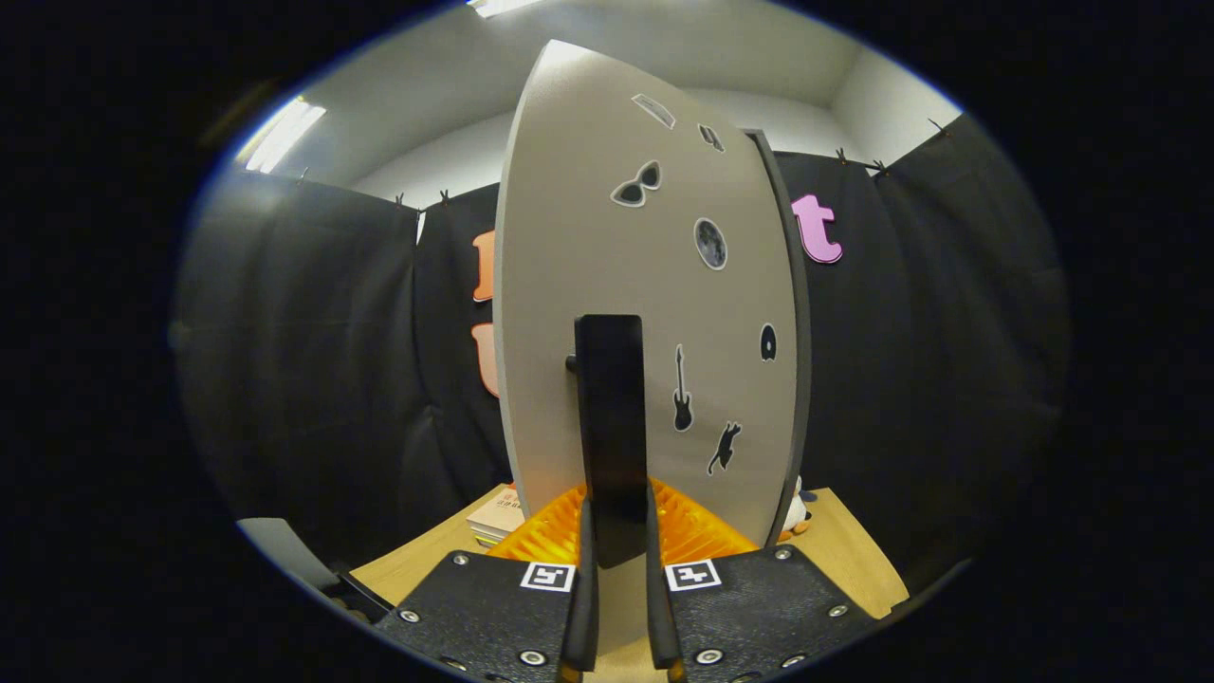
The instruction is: Open the shoe cabinet door, grab the shoes and put them into the shoe cabinet, then close the shoe cabinet door.
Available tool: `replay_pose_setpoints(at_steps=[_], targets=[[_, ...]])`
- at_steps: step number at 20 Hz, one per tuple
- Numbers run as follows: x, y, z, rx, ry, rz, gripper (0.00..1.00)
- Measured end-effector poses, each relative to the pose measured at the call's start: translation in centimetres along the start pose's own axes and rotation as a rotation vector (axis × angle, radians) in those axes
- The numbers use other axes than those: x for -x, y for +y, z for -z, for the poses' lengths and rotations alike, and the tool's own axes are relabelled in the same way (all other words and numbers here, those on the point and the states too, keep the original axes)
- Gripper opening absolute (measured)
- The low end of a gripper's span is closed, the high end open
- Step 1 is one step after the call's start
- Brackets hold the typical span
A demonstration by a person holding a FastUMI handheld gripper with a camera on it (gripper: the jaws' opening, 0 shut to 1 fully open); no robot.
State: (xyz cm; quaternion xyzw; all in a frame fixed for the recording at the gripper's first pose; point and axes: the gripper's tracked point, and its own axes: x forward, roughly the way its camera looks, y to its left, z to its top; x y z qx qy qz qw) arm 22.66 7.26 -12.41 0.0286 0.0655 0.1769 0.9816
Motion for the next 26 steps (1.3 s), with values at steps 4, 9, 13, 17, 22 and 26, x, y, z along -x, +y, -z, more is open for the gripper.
replay_pose_setpoints(at_steps=[4, 9, 13, 17, 22, 26], targets=[[2.4, -3.9, -0.2, -0.019, -0.009, 0.061, 0.24], [5.5, -8.9, -0.1, -0.046, -0.016, 0.154, 0.24], [7.0, -11.9, -0.1, -0.04, -0.02, 0.216, 0.23], [9.1, -14.8, -0.7, -0.03, -0.039, 0.315, 0.19], [11.1, -17.2, -1.2, -0.038, -0.061, 0.408, 0.17], [12.5, -16.7, -0.9, -0.045, -0.056, 0.436, 0.18]])
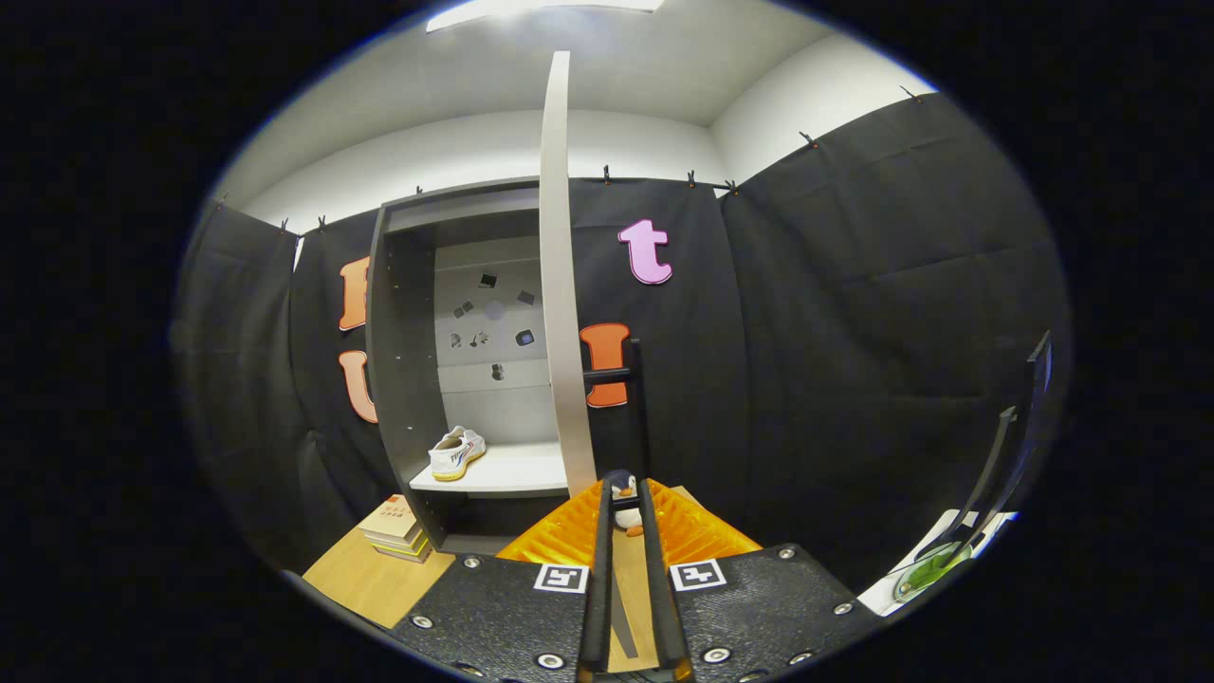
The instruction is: Open the shoe cabinet door, grab the shoes and put them into the shoe cabinet, then close the shoe cabinet door.
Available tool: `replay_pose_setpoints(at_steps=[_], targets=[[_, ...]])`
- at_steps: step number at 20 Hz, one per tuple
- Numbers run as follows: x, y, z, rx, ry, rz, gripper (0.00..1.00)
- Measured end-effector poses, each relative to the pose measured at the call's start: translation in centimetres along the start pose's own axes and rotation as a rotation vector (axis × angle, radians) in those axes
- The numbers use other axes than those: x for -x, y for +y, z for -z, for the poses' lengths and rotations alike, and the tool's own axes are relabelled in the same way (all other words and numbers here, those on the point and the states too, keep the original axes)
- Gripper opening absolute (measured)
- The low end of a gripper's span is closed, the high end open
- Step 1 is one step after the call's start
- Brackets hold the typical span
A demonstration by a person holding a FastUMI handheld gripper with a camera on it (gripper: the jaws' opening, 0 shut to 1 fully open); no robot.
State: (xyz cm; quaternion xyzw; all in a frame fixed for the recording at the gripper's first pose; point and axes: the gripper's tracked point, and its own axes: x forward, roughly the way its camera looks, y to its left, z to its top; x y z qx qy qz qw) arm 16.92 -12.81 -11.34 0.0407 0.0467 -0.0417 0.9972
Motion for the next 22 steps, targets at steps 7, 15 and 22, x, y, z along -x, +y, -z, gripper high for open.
replay_pose_setpoints(at_steps=[7, 15, 22], targets=[[2.2, 3.8, -1.0, 0.039, -0.022, 0.071, 0.18], [1.1, 12.4, 2.4, 0.028, 0.03, 0.07, 0.68], [-1.5, 18.4, 10.3, 0.041, 0.186, 0.021, 0.85]])
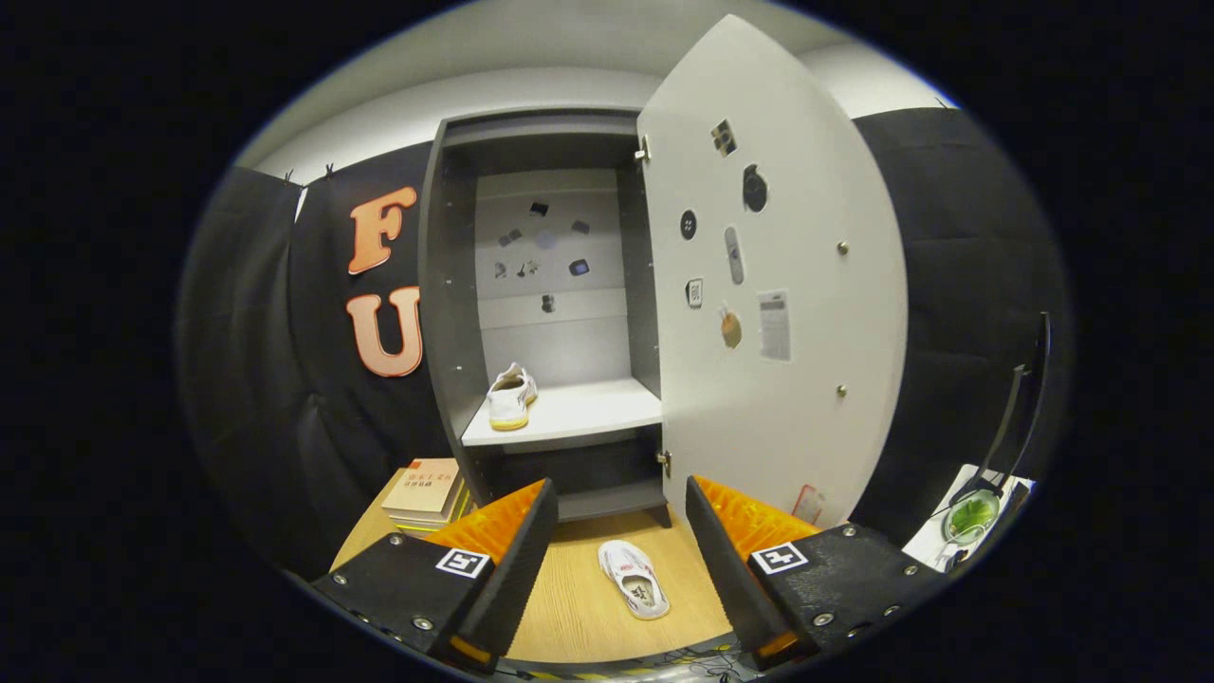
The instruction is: Open the shoe cabinet door, grab the shoes and put them into the shoe cabinet, then close the shoe cabinet door.
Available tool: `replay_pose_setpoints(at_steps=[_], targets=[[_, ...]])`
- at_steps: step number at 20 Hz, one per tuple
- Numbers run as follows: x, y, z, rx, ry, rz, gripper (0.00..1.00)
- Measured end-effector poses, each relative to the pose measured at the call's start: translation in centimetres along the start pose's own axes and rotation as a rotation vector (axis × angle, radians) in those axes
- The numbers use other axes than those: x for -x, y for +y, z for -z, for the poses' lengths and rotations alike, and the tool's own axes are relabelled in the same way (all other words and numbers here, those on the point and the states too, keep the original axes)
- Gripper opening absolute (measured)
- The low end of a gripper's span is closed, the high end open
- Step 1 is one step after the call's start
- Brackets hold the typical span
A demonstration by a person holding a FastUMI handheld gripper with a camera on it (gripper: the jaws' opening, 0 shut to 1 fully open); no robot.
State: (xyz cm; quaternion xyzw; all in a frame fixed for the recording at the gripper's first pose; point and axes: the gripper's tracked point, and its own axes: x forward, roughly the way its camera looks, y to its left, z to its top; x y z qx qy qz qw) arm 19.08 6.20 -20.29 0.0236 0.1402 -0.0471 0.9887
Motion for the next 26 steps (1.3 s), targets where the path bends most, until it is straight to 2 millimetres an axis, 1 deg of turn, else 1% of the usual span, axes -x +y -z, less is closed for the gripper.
replay_pose_setpoints(at_steps=[2, 4, 5, 7, 9, 13, 16, 18, 19, 21, 23, 24, 26], targets=[[-1.6, 0.2, 1.7, 0.01, 0.031, 0.005, 0.82], [-3.3, 0.7, 3.5, -0.014, 0.056, -0.028, 0.77], [-4.2, 1.0, 4.5, -0.029, 0.079, -0.05, 0.72], [-6.2, 0.9, 7.4, -0.035, 0.13, -0.072, 0.68], [-8.4, 0.7, 11.2, -0.015, 0.199, -0.08, 0.68], [-11.6, 1.6, 17.4, -0.006, 0.299, -0.173, 0.68], [-14.0, 1.5, 22.9, 0.02, 0.387, -0.23, 0.68], [-15.6, 1.2, 26.0, 0.026, 0.419, -0.247, 0.66], [-16.3, 1.1, 27.3, 0.03, 0.432, -0.258, 0.61], [-17.4, 1.6, 29.9, 0.03, 0.464, -0.289, 0.51], [-18.6, 1.2, 32.5, 0.063, 0.496, -0.275, 0.44], [-19.1, 0.7, 33.5, 0.083, 0.513, -0.262, 0.44], [-20.2, 0.9, 34.8, 0.08, 0.51, -0.263, 0.44]])
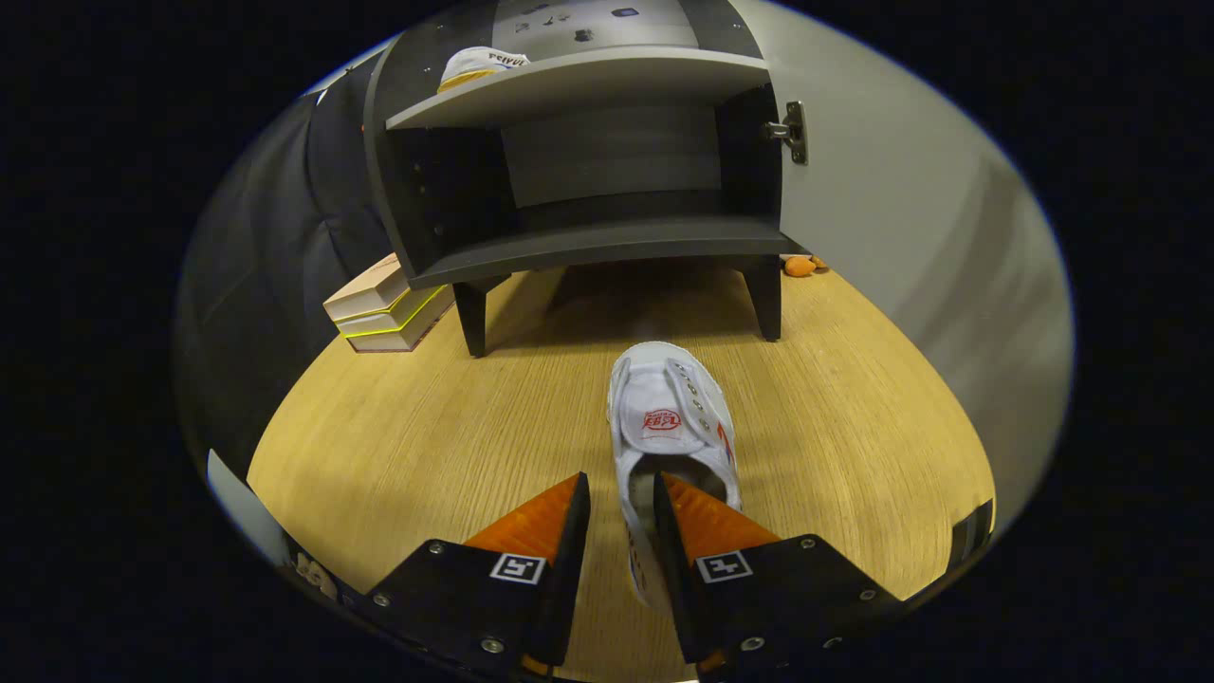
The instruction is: Open the shoe cabinet door, grab the shoes and put them into the shoe cabinet, then close the shoe cabinet door.
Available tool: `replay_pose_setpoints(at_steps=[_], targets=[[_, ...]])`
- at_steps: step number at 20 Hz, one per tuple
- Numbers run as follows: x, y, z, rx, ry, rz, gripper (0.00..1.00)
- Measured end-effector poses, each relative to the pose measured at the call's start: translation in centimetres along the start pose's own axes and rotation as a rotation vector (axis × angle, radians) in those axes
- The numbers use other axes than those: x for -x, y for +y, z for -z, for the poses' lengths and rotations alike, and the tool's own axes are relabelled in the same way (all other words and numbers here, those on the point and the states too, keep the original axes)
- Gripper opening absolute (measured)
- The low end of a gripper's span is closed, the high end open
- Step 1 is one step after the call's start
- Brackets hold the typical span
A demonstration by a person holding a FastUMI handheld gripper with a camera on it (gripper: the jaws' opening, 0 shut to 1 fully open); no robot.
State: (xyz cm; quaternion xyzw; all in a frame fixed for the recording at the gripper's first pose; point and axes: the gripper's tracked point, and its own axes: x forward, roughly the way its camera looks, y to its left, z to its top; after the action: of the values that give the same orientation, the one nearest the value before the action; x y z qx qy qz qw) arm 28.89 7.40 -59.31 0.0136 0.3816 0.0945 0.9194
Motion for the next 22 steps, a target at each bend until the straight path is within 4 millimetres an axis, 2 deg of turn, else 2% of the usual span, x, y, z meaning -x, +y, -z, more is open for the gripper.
replay_pose_setpoints(at_steps=[1, 5, 7, 11, 14, 18, 22], targets=[[-0.5, -0.1, 0.0, 0.005, -0.001, 0.001, 0.43], [-2.3, -0.2, -1.4, 0.018, -0.055, 0.03, 0.21], [-3.2, 0.1, -2.0, -0.008, -0.068, 0.036, 0.16], [-3.7, 0.5, -2.2, 0.002, -0.09, 0.051, 0.03], [-3.5, 0.3, -2.4, -0.017, -0.099, 0.072, 0.02], [-1.8, 0.0, -4.0, -0.111, -0.096, 0.071, 0.01], [1.0, 2.5, -5.5, -0.204, -0.064, 0.004, 0.01]])
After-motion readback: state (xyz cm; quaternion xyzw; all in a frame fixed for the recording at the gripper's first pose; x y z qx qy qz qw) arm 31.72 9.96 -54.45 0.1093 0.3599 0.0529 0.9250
